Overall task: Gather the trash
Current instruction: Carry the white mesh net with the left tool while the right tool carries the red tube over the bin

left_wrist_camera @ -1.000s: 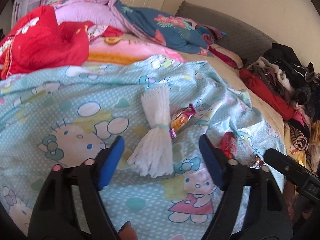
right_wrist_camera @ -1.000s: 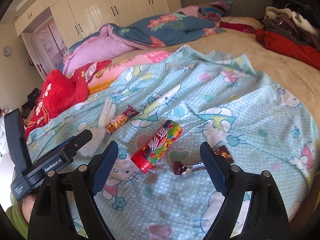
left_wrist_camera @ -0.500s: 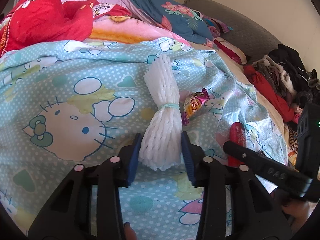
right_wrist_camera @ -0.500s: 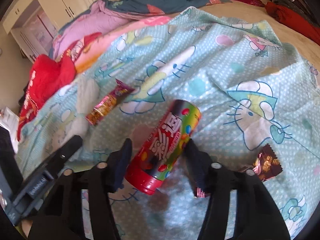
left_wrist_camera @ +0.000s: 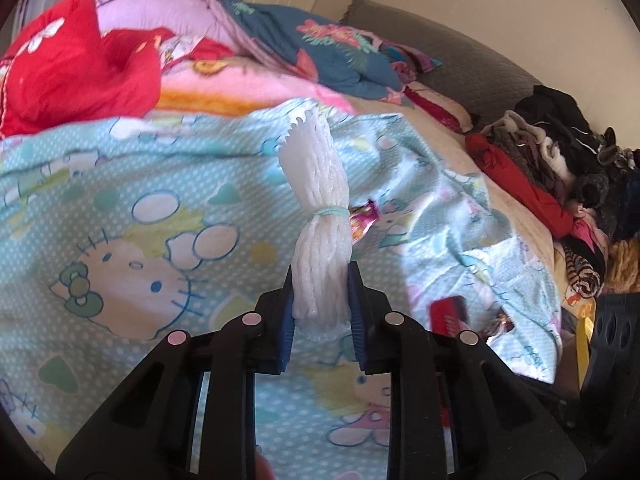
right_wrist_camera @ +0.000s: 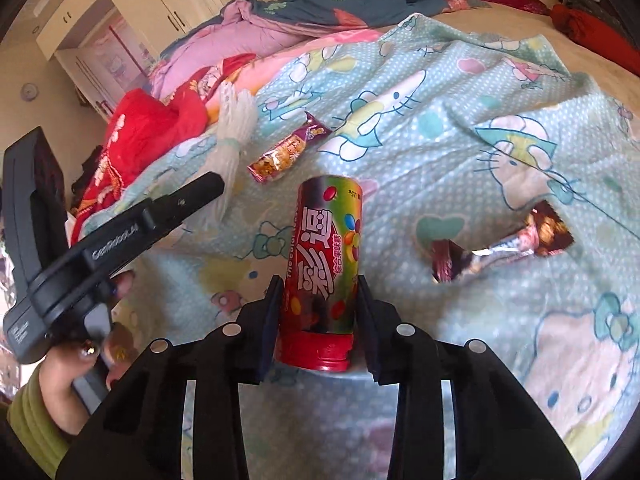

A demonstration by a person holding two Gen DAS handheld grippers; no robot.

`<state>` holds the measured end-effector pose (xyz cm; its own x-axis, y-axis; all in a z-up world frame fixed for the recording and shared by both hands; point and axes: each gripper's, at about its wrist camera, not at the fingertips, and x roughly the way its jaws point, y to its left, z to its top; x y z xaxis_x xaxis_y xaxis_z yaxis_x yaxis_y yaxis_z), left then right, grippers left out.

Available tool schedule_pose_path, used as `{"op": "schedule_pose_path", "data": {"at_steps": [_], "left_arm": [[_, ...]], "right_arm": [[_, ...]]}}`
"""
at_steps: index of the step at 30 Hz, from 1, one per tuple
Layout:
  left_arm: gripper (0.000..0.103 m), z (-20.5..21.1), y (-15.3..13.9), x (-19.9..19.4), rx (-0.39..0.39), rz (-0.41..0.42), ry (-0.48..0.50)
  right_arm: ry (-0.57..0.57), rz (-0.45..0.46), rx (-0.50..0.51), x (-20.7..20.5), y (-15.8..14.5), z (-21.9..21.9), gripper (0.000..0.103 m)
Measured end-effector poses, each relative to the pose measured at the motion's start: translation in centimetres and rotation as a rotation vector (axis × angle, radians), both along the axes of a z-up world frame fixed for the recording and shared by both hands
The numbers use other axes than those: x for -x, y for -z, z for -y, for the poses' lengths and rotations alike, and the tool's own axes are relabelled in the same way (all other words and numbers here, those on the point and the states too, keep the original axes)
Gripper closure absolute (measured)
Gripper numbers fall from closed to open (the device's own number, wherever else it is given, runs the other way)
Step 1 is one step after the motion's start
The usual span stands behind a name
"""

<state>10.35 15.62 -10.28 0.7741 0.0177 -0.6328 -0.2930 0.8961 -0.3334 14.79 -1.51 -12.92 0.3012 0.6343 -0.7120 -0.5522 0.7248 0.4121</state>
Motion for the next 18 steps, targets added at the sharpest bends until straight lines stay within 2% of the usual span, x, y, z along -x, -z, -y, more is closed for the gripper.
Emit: {"op": "schedule_pose_path", "data": {"at_steps": [10, 18], "left_arm": [[0.086, 4.3, -3.6, -0.3, -0.034, 0.071, 0.103], [0.086, 8.5, -5.4, -0.4, -0.062, 0.099, 0.208]], "right_arm": [[0.091, 0.055, -0.087, 1.2, -3.5, 6.7, 0.069], [0.201, 0.088, -0.106, 0.3, -4.8, 12.1, 0.069]]}}
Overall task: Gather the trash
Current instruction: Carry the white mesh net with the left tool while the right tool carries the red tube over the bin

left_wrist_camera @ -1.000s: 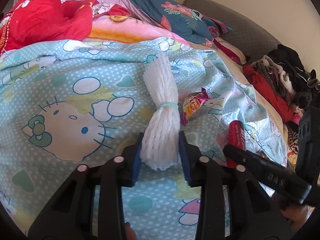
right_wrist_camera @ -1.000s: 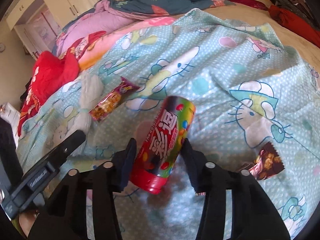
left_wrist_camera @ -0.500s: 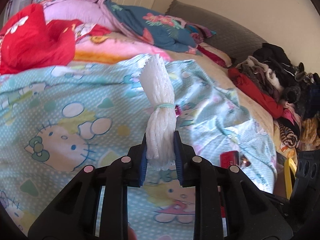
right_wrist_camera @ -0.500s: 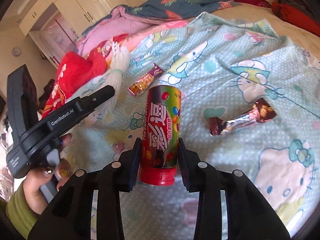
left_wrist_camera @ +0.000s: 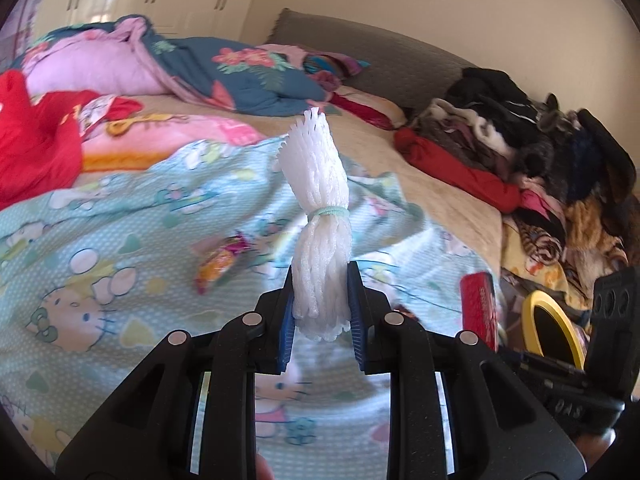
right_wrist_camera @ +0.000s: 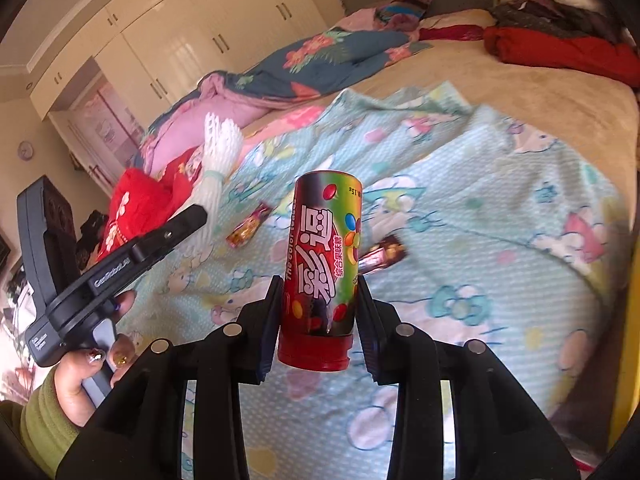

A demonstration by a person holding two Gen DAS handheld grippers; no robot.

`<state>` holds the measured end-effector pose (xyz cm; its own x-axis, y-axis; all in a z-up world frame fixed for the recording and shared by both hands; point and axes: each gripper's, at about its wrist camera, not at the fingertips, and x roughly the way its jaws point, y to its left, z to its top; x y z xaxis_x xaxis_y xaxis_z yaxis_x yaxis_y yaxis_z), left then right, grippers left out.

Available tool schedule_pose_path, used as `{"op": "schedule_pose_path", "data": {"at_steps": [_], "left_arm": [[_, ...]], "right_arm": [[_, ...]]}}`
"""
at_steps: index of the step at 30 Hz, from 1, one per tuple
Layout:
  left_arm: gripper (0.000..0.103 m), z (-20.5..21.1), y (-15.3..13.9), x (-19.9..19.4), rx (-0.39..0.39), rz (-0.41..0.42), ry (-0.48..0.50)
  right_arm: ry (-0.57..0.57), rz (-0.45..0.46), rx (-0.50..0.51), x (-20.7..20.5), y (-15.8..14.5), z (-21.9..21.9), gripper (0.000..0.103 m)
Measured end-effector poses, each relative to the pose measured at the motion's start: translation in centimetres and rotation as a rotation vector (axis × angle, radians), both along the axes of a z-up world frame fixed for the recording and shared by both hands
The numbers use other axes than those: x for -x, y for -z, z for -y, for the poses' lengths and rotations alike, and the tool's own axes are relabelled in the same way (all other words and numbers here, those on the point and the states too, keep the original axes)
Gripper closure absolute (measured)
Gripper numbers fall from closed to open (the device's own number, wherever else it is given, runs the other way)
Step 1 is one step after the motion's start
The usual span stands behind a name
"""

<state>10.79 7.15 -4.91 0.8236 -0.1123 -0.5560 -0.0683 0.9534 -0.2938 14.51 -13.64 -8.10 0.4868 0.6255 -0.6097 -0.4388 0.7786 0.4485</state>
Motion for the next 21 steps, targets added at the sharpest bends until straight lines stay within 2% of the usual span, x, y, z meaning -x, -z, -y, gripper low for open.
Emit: {"op": "schedule_pose_path", "data": {"at_steps": [21], "left_arm": [[0.086, 8.7, -1.2, -0.1, -0.051, 0.016, 0.203]], "right_arm": [[0.262, 0.034, -0.036, -0.7, -1.7, 11.5, 0.069]]}}
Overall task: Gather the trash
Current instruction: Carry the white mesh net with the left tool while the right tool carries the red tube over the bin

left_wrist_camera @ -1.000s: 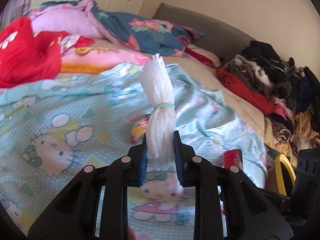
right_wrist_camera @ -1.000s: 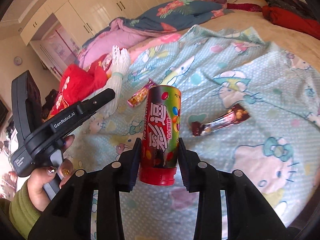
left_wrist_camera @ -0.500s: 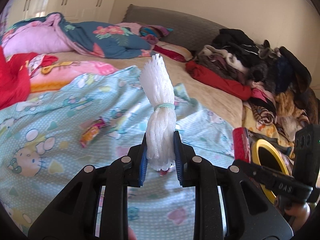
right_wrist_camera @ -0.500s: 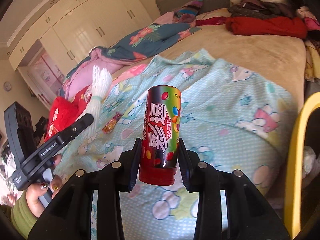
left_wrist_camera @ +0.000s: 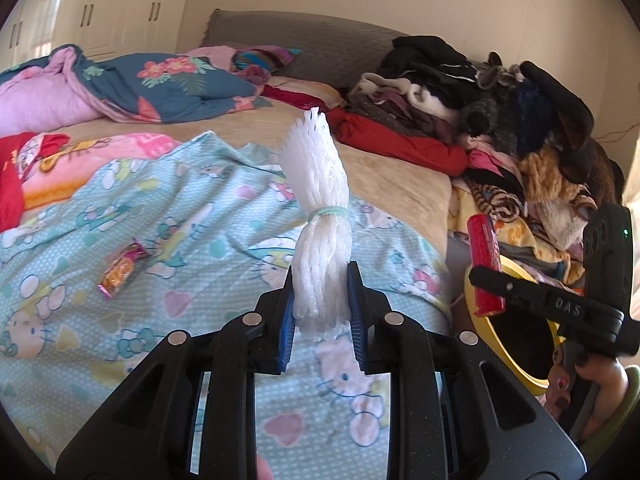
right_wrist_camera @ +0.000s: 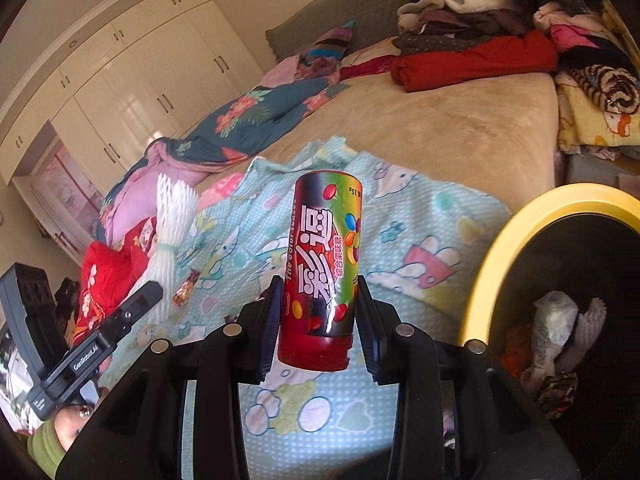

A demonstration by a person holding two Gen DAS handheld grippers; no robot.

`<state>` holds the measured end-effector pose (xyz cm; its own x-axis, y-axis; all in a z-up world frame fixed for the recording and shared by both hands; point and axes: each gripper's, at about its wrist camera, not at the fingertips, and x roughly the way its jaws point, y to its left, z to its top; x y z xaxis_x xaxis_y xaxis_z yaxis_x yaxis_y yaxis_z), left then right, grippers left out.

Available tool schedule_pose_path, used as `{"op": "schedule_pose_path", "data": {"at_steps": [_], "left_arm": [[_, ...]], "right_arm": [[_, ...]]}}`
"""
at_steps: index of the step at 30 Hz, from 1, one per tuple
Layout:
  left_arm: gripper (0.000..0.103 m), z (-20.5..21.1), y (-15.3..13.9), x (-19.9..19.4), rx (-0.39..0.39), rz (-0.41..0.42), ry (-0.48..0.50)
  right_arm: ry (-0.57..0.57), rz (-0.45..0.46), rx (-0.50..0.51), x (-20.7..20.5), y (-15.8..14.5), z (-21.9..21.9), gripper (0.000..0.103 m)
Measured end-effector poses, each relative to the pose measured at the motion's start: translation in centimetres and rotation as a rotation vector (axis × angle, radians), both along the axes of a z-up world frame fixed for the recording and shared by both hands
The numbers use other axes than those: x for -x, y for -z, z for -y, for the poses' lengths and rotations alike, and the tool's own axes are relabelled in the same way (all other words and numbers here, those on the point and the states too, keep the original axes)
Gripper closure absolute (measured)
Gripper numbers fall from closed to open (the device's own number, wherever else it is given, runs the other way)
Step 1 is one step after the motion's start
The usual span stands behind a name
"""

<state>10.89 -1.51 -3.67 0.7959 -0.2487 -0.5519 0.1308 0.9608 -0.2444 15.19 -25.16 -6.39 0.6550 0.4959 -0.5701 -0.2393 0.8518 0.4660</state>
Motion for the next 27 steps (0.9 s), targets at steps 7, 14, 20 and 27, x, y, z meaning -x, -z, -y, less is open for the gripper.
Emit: {"op": "schedule_pose_path", "data": {"at_steps": [7, 14, 20, 27], "left_arm": [[0.086, 3.0, -0.5, 0.0, -0.008, 0.01, 0.065], [0.086, 6.1, -0.6, 0.2, -0.018, 0.015, 0.133], [0.086, 8.7, -0.5, 0.4, -0.025, 0.008, 0.186], [0.086, 12.4, -0.1, 0.5, -0.037, -0.001, 0.269]], "right_arm": [[0.081, 0.0, 0.002, 0.0, -0.3, 3.7, 0.069], [0.162, -0.006, 0.001, 0.3, -0.3, 6.9, 0.069], [0.235, -0.026, 0.014, 0.5, 0.0, 9.8, 0.069], [0.323, -0.045, 0.03, 1.0, 0.3, 12.9, 0.069]]}}
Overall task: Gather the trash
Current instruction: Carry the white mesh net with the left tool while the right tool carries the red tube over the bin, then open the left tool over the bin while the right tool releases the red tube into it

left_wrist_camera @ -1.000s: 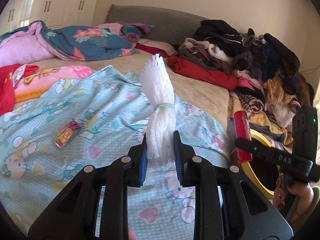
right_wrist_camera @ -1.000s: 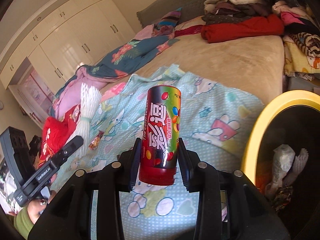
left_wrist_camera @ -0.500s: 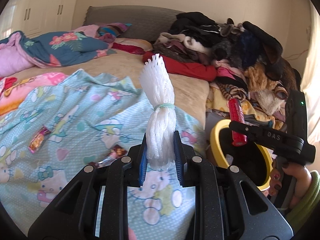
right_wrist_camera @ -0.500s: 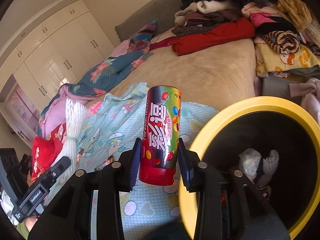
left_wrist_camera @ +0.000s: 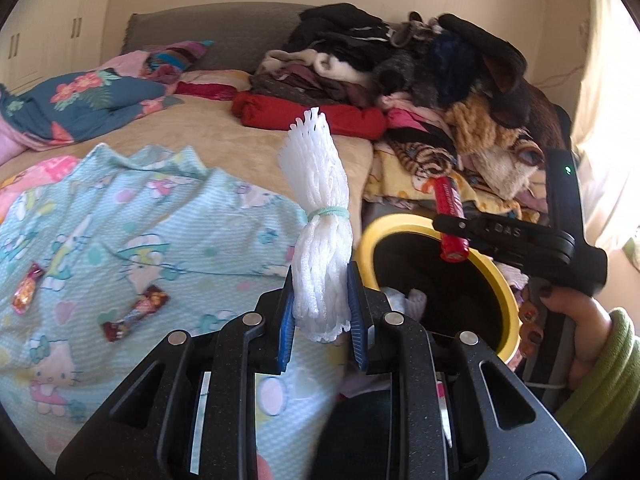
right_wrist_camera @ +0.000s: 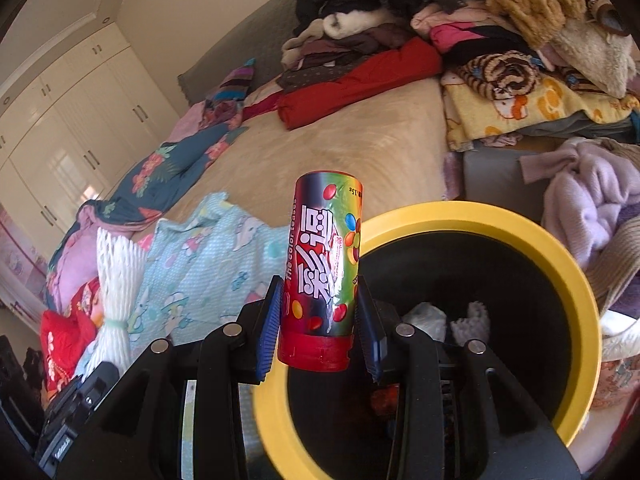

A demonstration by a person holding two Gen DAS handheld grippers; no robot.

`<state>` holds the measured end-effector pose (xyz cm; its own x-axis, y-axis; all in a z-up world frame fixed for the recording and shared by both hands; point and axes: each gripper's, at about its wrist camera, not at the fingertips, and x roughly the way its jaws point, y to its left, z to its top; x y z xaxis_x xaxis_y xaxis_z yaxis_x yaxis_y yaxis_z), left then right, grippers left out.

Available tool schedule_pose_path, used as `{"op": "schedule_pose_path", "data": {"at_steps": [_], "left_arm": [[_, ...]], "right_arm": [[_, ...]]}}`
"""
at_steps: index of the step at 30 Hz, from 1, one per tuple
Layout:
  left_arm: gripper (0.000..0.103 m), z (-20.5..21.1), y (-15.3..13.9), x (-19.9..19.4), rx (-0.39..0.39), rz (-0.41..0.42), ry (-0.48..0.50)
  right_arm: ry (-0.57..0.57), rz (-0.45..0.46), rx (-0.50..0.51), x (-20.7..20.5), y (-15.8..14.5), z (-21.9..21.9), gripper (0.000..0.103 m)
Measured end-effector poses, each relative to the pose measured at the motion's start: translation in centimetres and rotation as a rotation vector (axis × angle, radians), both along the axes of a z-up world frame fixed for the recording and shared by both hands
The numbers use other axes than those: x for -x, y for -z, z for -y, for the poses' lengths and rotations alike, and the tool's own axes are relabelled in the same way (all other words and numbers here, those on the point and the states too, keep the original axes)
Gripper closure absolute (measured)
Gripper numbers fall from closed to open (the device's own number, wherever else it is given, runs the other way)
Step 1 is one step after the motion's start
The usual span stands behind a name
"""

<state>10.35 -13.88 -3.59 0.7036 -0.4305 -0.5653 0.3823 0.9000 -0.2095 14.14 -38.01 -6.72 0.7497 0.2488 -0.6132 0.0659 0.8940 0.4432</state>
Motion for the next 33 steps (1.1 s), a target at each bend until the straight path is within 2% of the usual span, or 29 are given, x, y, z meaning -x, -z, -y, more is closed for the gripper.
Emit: {"op": "schedule_pose_path", "data": {"at_steps": [14, 23, 33], "left_arm": [[0.086, 6.4, 1.2, 0.5, -0.045, -0.029, 0.144], [0.086, 10.0, 3.0, -0.7, -0.075, -0.119, 0.22], [0.085, 12.5, 5.0, -2.2, -0.097, -0.189, 0.242]], "right_arm": [[0.093, -0.03, 0.019, 0.6, 0.3, 4.0, 0.069], [0.113, -0.087, 0.012, 0.5, 1.5, 5.5, 0.069], [0.141, -0.129, -0.018, 0.3, 2.4, 6.8, 0.068]]}}
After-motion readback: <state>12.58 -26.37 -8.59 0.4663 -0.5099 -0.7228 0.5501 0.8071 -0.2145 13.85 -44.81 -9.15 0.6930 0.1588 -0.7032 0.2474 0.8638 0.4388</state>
